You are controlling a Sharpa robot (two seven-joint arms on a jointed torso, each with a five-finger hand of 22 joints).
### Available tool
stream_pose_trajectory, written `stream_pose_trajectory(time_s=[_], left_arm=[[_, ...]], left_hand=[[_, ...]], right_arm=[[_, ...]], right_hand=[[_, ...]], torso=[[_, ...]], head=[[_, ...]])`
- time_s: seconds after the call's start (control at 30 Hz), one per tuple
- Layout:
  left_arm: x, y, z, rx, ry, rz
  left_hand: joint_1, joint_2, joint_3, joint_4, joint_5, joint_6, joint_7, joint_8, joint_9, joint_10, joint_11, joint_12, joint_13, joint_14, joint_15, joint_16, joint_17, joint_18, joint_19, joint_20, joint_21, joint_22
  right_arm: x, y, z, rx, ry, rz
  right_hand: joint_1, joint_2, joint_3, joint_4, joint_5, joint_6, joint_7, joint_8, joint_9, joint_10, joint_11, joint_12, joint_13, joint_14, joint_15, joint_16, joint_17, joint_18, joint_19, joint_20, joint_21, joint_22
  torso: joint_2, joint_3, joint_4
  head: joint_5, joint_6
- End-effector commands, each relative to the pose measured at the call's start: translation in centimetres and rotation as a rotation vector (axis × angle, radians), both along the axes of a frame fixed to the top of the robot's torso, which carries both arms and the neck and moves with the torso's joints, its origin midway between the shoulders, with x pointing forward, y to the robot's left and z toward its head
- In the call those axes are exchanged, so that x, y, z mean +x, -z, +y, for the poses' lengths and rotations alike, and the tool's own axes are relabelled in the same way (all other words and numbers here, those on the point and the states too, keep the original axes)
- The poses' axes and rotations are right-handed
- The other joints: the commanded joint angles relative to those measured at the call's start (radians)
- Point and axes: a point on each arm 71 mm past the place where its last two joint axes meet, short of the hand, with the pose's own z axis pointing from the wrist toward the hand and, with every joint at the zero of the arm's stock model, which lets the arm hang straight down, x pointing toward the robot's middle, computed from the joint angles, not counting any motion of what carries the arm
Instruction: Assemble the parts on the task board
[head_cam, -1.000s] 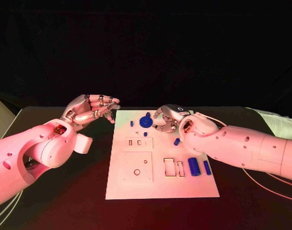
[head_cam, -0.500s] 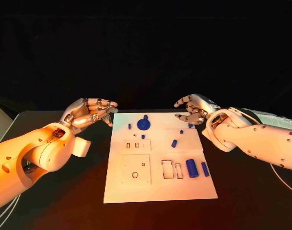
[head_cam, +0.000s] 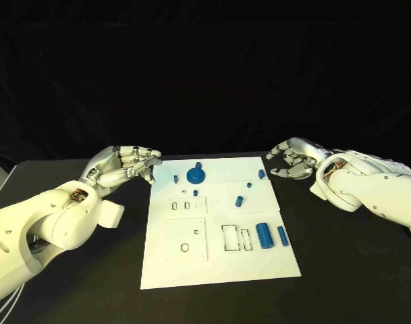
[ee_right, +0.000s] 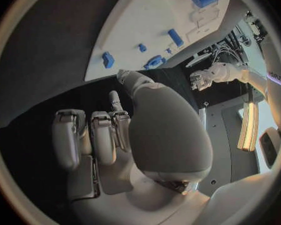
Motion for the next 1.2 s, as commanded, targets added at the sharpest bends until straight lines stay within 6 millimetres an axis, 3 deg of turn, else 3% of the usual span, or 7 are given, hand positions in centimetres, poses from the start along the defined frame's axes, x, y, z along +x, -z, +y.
stream_pose_trajectory(time_s=[0.03,0.33,0.63,1.2], left_arm=[[-0.1,0.0,-0.2,-0.008,0.02,-0.004],[-0.1,0.2,-0.4,-0.01,0.023,0.0],[0.0,0.3,-0.4,-0.01,0.024,0.002],[0.0,0.3,-0.3,-0.009,0.023,0.004]], left_hand=[[0.008,-0.004,0.005,0.002,-0.002,-0.005,0.002,-0.005,0.001,-0.006,-0.002,-0.001,0.001,-0.007,0.002,0.003,-0.001,0.005,-0.003,0.001,0.003,0.001],[0.009,-0.004,0.006,0.001,-0.002,-0.004,0.002,-0.005,0.001,-0.006,-0.002,-0.001,0.001,-0.007,0.002,0.003,-0.001,0.005,-0.004,0.001,0.004,0.002],[0.009,-0.004,0.006,0.001,-0.002,-0.004,0.002,-0.005,0.001,-0.006,-0.002,-0.001,0.001,-0.007,0.002,0.003,-0.001,0.005,-0.004,0.001,0.004,0.002],[0.009,-0.004,0.006,0.001,-0.002,-0.004,0.002,-0.005,0.001,-0.006,-0.002,-0.001,0.001,-0.007,0.002,0.003,-0.001,0.005,-0.004,0.001,0.004,0.002]], right_arm=[[0.1,1.0,0.1,-0.079,-0.054,0.05],[1.0,2.1,1.0,-0.108,-0.045,0.065],[2.0,2.5,1.5,-0.144,0.006,0.038],[2.7,3.1,1.8,-0.178,0.042,0.074]], right_hand=[[0.009,0.0,0.002,-0.007,-0.003,0.003,0.0,-0.005,-0.001,0.003,-0.006,-0.006,0.166,0.1,-0.006,0.003,0.239,-0.018,0.061,-0.007,0.003,0.155],[0.008,0.0,0.001,-0.008,-0.003,-0.001,0.001,-0.008,-0.003,0.004,-0.005,-0.005,0.167,0.1,-0.006,0.003,0.24,-0.018,0.061,-0.007,0.003,0.155],[-0.007,0.014,0.004,0.004,0.006,-0.002,0.004,-0.01,-0.004,0.008,-0.003,-0.002,0.17,0.101,-0.004,0.003,0.241,-0.018,0.061,-0.007,0.002,0.155],[-0.013,0.02,0.007,0.008,0.006,-0.001,0.005,-0.011,-0.005,0.009,-0.002,-0.002,0.171,0.101,-0.003,0.003,0.241,-0.017,0.06,-0.006,0.001,0.152]], torso=[[0.0,-0.001,0.0022],[-0.001,-0.0048,0.0063],[-0.002,-0.0064,0.0033],[-0.002,-0.0046,0.0022]], head=[[-0.003,-0.004],[0.0,-0.013],[0.002,-0.017],[0.002,-0.021]])
